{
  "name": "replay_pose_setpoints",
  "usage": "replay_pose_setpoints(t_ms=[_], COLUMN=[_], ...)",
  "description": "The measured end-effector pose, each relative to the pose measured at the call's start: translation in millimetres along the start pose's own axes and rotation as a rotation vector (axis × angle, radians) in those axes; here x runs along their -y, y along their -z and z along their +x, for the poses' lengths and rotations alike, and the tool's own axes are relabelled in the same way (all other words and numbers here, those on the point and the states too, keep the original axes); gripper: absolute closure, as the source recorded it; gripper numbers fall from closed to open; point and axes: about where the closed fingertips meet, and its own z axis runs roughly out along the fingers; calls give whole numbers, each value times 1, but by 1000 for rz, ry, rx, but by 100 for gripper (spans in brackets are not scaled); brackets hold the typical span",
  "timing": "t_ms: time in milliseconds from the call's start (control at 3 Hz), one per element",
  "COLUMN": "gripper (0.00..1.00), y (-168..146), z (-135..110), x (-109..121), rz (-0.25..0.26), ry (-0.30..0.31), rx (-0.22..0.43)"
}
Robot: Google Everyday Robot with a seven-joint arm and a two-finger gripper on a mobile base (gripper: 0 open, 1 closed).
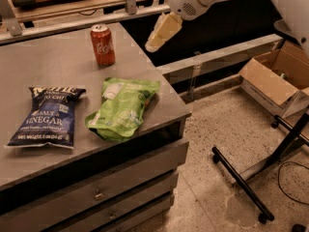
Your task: Move coke can near blue chip bag
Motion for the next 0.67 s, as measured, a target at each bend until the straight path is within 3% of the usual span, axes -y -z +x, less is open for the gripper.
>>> replay_pose_setpoints(t_ms=[333,667], gripper=[0,0], y=[-46,-84], z=[-4,-8], x=[44,60], rz=[41,-4], ry=[-138,-245], rx=[246,361])
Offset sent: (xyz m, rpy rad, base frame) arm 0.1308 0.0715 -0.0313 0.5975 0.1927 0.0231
